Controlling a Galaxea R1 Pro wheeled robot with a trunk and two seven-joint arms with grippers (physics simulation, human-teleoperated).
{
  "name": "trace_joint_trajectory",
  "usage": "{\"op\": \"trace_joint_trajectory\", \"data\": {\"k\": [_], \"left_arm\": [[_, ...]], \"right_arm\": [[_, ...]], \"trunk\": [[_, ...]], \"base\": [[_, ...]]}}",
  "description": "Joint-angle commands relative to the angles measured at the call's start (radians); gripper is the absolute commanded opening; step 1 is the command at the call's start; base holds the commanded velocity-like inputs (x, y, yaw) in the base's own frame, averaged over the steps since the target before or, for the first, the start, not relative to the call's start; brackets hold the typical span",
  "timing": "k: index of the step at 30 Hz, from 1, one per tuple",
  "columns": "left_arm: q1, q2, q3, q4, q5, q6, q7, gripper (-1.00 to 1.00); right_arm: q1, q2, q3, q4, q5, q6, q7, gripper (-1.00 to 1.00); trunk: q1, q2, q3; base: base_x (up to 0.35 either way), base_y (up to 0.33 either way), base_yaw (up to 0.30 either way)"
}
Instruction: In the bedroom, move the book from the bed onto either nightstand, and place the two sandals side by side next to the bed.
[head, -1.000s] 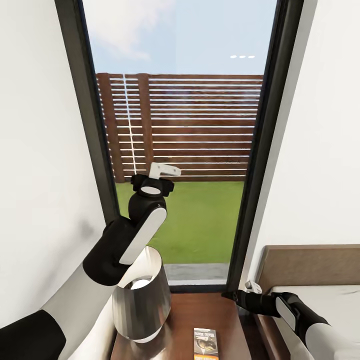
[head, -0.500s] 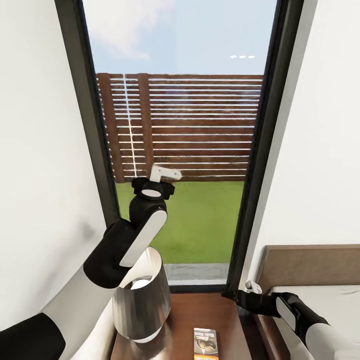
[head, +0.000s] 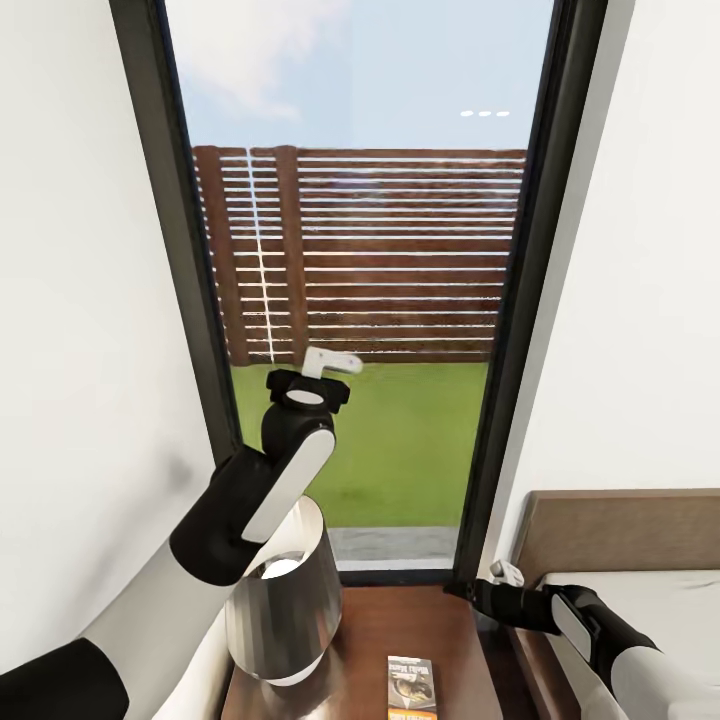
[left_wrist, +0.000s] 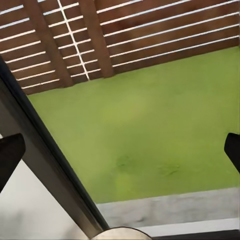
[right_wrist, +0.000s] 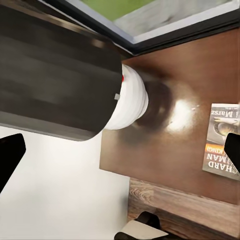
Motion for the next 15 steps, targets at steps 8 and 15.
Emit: {"op": "trace_joint_trajectory", "data": {"k": [8, 15], "left_arm": [[0.005, 0.0, 0.001, 0.013, 0.011, 0.003, 0.006, 1.0], [0.007, 0.001, 0.001, 0.018, 0.013, 0.003, -0.043, 1.0]], "right_arm": [[0.0, -0.003, 0.006, -0.002, -0.012, -0.014, 0.0, 1.0], [0.001, -0.004, 0.002, -0.008, -0.019, -0.022, 0.0, 1.0]], "trunk": [[0.0, -0.001, -0.001], [0.0, -0.001, -0.001]], "base": [[0.0, 0.0, 0.0], [0.0, 0.0, 0.0]]}}
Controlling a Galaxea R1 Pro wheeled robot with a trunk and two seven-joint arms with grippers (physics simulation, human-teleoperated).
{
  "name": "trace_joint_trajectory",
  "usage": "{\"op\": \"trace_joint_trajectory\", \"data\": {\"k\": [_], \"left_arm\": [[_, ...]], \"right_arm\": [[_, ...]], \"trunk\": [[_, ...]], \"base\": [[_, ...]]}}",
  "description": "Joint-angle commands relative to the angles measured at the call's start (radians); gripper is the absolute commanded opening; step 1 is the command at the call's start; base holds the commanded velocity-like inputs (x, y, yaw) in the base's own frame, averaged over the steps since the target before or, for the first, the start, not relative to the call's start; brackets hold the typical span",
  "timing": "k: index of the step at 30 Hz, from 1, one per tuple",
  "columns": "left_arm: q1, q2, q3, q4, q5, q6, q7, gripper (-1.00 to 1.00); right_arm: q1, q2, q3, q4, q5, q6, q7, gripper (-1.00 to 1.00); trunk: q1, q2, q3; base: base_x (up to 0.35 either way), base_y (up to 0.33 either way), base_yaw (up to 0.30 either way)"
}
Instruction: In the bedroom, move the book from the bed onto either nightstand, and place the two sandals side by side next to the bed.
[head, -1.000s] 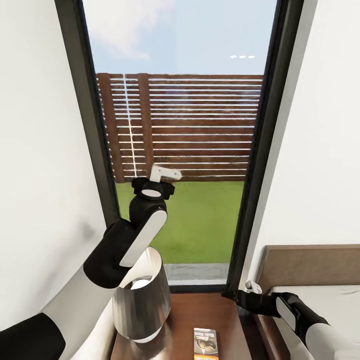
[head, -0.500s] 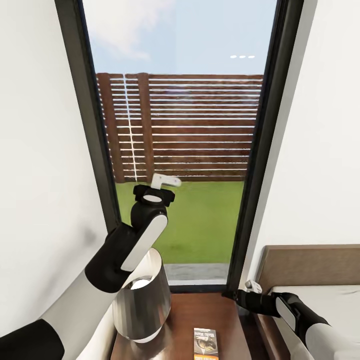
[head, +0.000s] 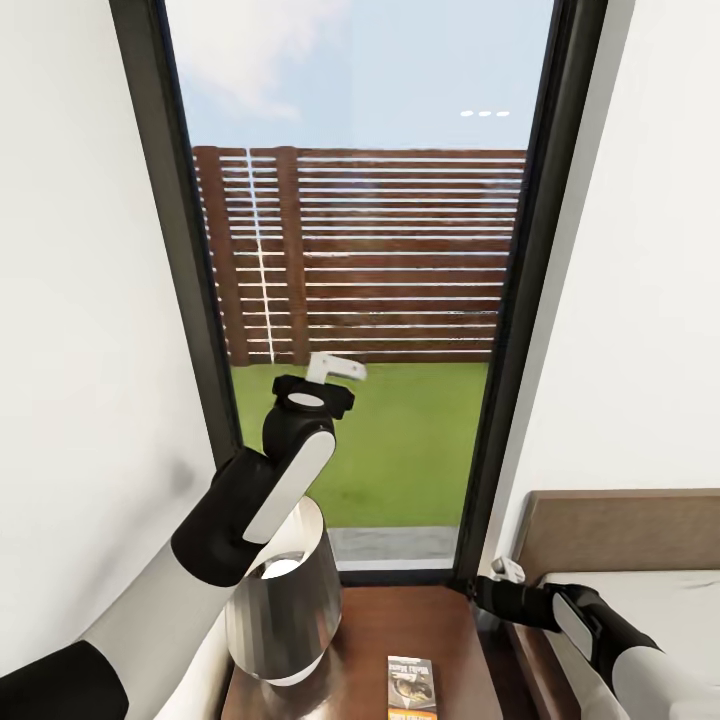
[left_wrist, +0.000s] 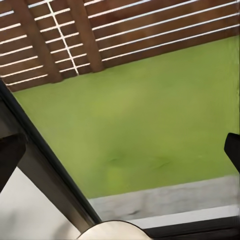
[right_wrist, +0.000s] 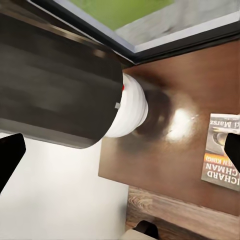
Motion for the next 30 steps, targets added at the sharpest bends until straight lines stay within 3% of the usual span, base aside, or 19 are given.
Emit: {"op": "trace_joint_trajectory", "data": {"k": [1, 9, 25, 30], "left_arm": [[-0.001, 0.0, -0.001, 0.0, 0.009, 0.003, 0.0, 1.0], [0.001, 0.001, -0.001, 0.004, 0.01, 0.003, -0.047, 1.0], [0.076, 0.001, -0.005, 0.003, 0.007, 0.003, -0.051, 1.0], [0.095, 0.001, -0.005, 0.004, 0.008, 0.003, -0.051, 1.0]], "right_arm": [[0.0, -0.001, 0.007, -0.002, -0.011, 0.006, -0.001, 1.0], [0.0, 0.0, 0.007, -0.008, -0.012, 0.003, 0.0, 1.0], [0.001, -0.002, 0.006, -0.008, -0.012, -0.006, 0.0, 1.0], [0.001, -0.001, 0.006, -0.004, -0.012, -0.055, 0.0, 1.0]], "trunk": [[0.0, -0.001, -0.001], [0.0, -0.001, 0.001], [0.0, -0.001, 0.001], [0.0, -0.001, 0.001]], "base": [[0.0, 0.0, 0.0], [0.0, 0.0, 0.0], [0.0, 0.0, 0.0], [0.0, 0.0, 0.0]]}}
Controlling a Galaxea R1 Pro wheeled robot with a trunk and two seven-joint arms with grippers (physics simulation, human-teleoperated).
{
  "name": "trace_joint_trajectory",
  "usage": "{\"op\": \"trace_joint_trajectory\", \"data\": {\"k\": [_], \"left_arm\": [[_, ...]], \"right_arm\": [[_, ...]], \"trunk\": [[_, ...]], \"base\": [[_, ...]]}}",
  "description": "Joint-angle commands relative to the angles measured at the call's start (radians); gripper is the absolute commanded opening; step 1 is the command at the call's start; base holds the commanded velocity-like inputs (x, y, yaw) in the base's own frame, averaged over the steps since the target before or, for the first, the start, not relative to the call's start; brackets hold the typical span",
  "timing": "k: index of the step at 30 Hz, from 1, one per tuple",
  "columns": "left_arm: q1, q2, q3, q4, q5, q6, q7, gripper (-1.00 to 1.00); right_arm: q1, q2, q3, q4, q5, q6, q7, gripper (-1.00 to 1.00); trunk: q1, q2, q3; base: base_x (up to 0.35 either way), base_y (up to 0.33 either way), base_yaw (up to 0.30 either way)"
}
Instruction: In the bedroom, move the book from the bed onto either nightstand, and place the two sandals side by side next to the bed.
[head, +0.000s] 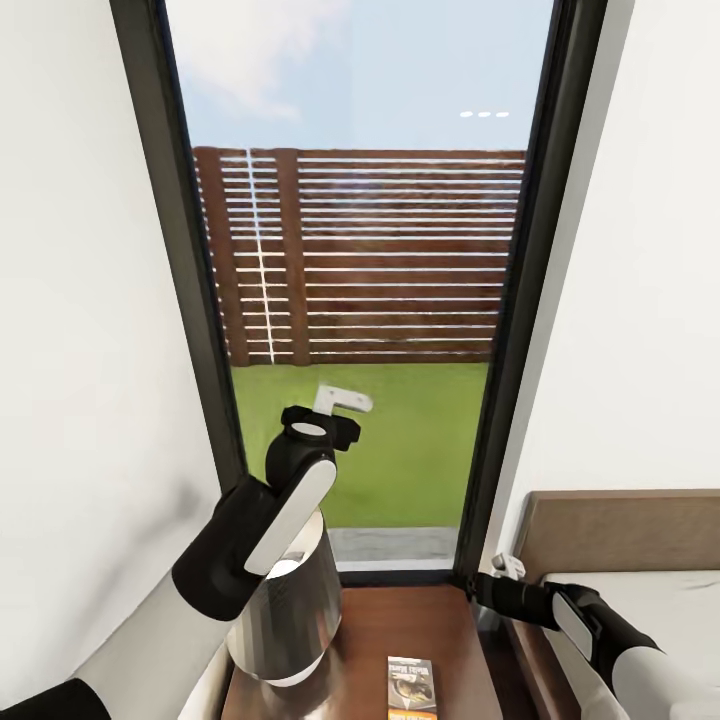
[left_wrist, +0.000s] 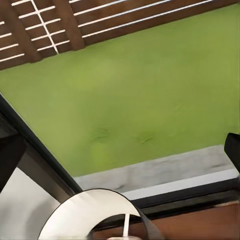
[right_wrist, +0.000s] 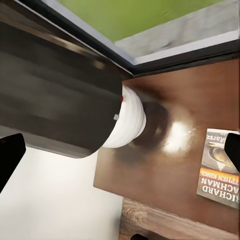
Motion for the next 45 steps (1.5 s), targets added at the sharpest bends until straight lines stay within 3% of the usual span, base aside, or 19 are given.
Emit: {"op": "trace_joint_trajectory", "data": {"k": [1, 8, 22, 39, 45], "left_arm": [[0.002, 0.0, -0.001, 0.0, 0.01, 0.003, 0.01, 1.0], [0.02, 0.001, -0.003, 0.001, 0.008, 0.003, 0.009, 1.0], [0.114, 0.0, -0.003, 0.013, 0.01, 0.003, -0.021, 1.0], [0.205, 0.0, -0.004, 0.212, 0.012, -0.068, -0.098, 1.0], [0.238, 0.0, -0.004, 0.281, 0.013, -0.1, -0.118, 1.0]], "right_arm": [[0.0, -0.001, 0.007, 0.0, -0.01, -0.001, -0.001, 1.0], [0.0, 0.0, 0.007, 0.005, -0.01, -0.024, -0.001, 1.0], [0.0, -0.001, 0.007, 0.007, -0.011, -0.034, -0.002, 1.0], [0.001, -0.011, 0.007, 0.007, -0.002, -0.04, -0.004, 1.0], [0.003, -0.007, 0.009, 0.008, 0.0, -0.092, -0.045, 1.0]], "trunk": [[0.0, -0.001, 0.0], [0.0, -0.001, 0.0], [0.0, -0.001, 0.0], [0.0, -0.001, 0.0], [0.0, -0.001, 0.0]], "base": [[0.0, 0.0, 0.0], [0.0, 0.0, 0.0], [0.0, 0.0, 0.0], [0.0, 0.0, 0.0], [0.0, 0.0, 0.0]]}}
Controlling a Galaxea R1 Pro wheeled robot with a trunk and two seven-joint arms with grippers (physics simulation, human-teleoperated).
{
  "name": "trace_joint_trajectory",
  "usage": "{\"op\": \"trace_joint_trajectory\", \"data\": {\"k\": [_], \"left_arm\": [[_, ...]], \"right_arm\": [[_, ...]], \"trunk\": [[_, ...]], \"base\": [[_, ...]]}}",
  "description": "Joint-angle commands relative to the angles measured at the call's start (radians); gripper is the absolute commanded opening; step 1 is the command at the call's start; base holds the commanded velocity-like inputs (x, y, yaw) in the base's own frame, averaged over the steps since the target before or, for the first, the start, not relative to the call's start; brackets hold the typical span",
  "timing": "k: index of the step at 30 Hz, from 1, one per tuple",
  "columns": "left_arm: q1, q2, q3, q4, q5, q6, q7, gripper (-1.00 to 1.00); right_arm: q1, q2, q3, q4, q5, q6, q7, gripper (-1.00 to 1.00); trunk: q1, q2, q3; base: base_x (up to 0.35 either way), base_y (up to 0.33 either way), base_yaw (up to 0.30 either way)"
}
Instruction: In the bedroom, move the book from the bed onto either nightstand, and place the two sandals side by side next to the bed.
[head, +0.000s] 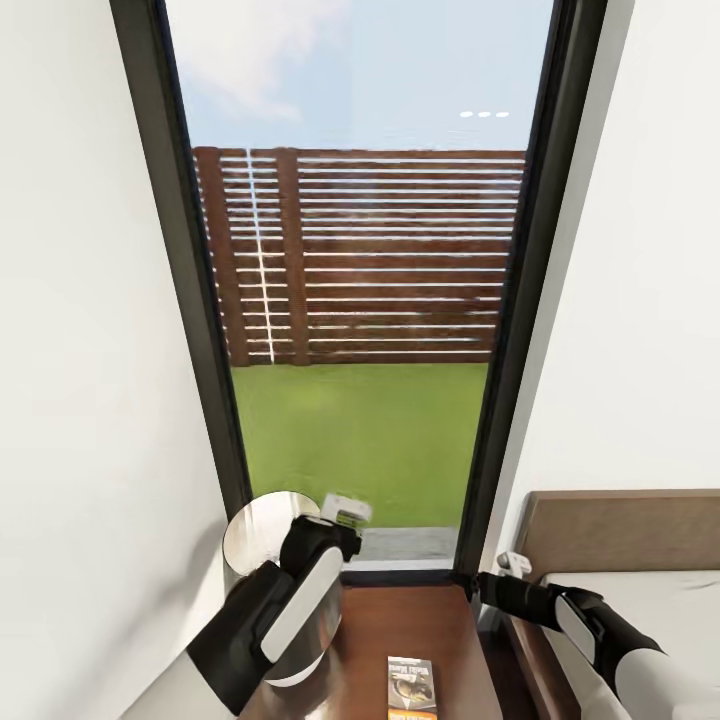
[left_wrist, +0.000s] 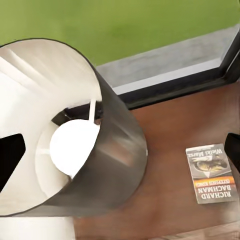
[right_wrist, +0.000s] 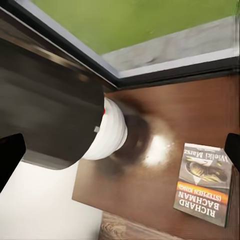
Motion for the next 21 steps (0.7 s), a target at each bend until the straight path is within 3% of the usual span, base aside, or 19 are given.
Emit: {"op": "trace_joint_trajectory", "data": {"k": [1, 9, 21], "left_arm": [[0.008, 0.0, -0.001, 0.006, 0.009, -0.002, 0.009, 1.0], [0.066, 0.0, -0.001, 0.028, 0.007, -0.018, 0.004, 1.0], [0.162, 0.002, -0.007, 0.049, 0.0, -0.039, -0.024, 1.0]], "right_arm": [[0.0, 0.0, 0.007, -0.001, -0.01, -0.001, -0.015, 1.0], [0.001, 0.003, 0.008, 0.001, -0.01, -0.028, -0.078, 1.0], [0.001, 0.002, 0.008, 0.012, -0.011, -0.038, -0.094, 1.0]], "trunk": [[0.0, -0.001, 0.0], [0.0, -0.001, 0.0], [0.0, -0.001, 0.0]], "base": [[0.0, 0.0, 0.0], [0.0, 0.0, 0.0], [0.0, 0.0, 0.0]]}}
